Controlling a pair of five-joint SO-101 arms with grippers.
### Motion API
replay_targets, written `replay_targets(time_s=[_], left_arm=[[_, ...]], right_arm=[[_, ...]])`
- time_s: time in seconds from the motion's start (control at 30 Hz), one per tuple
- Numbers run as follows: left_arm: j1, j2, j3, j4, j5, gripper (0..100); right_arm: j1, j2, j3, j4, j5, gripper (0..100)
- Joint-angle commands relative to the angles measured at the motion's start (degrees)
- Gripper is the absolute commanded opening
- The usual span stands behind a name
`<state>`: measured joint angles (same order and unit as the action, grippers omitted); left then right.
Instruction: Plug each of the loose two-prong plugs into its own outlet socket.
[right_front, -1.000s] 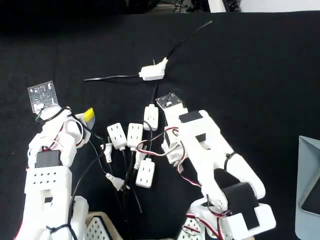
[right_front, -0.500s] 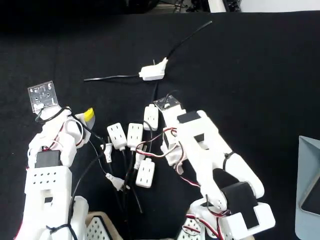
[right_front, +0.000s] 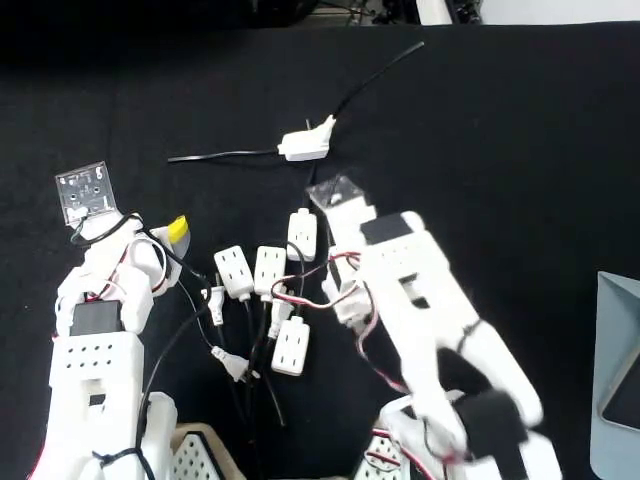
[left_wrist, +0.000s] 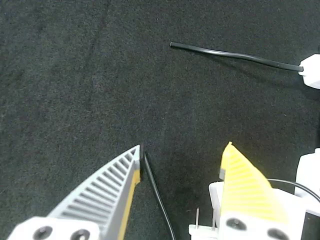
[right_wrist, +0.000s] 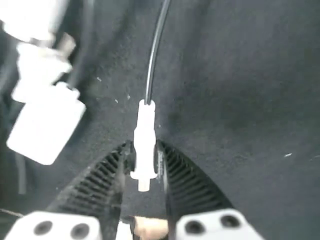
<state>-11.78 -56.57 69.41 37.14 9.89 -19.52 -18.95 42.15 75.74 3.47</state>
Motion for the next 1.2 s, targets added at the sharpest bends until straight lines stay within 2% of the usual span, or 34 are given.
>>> replay_targets(time_s=[0.0, 0.17, 0.37, 0.6, 0.73, 0.83, 0.97, 1.17], left_arm=[[0.0, -1.1, -3.0, -1.1, 0.4, 26], [2.9, -1.1, -5.3, -0.7, 0.4, 26], [8.9, -1.2, -5.5, -1.1, 0.2, 26], [10.6, -1.2, -9.3, -0.7, 0.2, 26], [10.9, -1.2, -10.9, -0.7, 0.2, 26], [13.7, -1.4, -11.1, -0.5, 0.2, 26], [18.9, -6.8, -10.8, 4.9, -2.4, 26], [23.9, -23.4, -9.1, 13.2, -5.9, 26]], right_arm=[[-0.9, -14.7, -3.8, 1.6, 0.4, 1.2], [-5.6, -29.4, -2.6, 1.0, -0.1, 1.2], [-12.8, -42.6, 7.3, -12.0, -6.5, 1.2], [-19.1, -53.1, 20.5, -27.6, -8.1, 1.2], [-23.2, -55.8, 24.7, -30.3, -8.1, 1.2], [-24.4, -56.7, 25.4, -30.3, -8.1, 1.2], [-24.4, -56.7, 25.6, -31.0, -8.2, 1.2], [-24.2, -56.7, 27.5, -33.1, -8.3, 1.2]])
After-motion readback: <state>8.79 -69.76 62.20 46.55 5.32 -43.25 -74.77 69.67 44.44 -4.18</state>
